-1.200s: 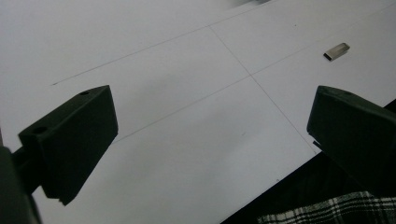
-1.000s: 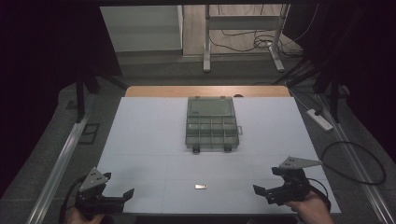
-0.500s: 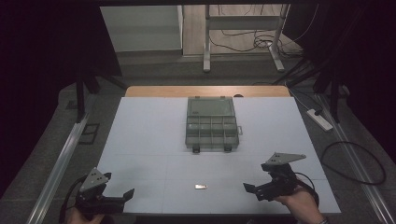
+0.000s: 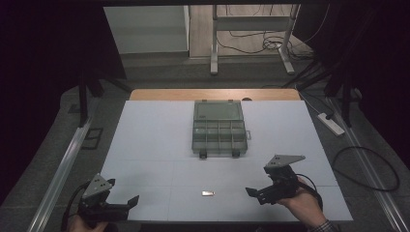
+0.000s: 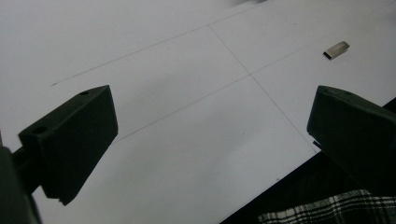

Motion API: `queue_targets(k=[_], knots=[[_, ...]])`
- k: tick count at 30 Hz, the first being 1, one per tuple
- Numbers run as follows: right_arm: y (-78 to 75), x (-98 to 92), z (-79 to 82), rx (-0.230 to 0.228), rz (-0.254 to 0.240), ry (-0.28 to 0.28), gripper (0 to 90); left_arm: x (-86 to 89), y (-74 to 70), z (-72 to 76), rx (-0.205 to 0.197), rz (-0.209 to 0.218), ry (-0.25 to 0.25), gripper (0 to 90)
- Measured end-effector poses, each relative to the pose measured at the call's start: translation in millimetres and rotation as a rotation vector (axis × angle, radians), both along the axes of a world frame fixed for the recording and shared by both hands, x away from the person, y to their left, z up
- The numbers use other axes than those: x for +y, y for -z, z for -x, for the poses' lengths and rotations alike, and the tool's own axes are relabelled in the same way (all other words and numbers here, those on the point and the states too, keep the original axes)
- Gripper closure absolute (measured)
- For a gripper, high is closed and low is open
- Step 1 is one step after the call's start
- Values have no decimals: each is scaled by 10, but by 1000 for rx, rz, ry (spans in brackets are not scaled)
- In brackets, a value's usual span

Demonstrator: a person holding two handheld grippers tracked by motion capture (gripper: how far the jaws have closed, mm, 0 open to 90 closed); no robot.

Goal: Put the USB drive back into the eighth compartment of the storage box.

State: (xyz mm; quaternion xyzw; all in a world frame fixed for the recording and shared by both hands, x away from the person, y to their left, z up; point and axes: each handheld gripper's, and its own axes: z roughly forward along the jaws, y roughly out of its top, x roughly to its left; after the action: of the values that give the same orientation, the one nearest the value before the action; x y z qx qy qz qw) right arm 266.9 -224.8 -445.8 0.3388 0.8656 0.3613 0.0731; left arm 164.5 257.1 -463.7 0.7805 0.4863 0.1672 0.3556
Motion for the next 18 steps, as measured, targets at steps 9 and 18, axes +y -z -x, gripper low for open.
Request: queue_targets(k=[9, 18], knots=[[31, 140, -80, 7, 9, -33, 0, 2, -1, 1, 1, 1, 0, 20], [43, 246, -139, 8, 8, -68, 0, 4, 0, 0, 2, 3, 0, 20]])
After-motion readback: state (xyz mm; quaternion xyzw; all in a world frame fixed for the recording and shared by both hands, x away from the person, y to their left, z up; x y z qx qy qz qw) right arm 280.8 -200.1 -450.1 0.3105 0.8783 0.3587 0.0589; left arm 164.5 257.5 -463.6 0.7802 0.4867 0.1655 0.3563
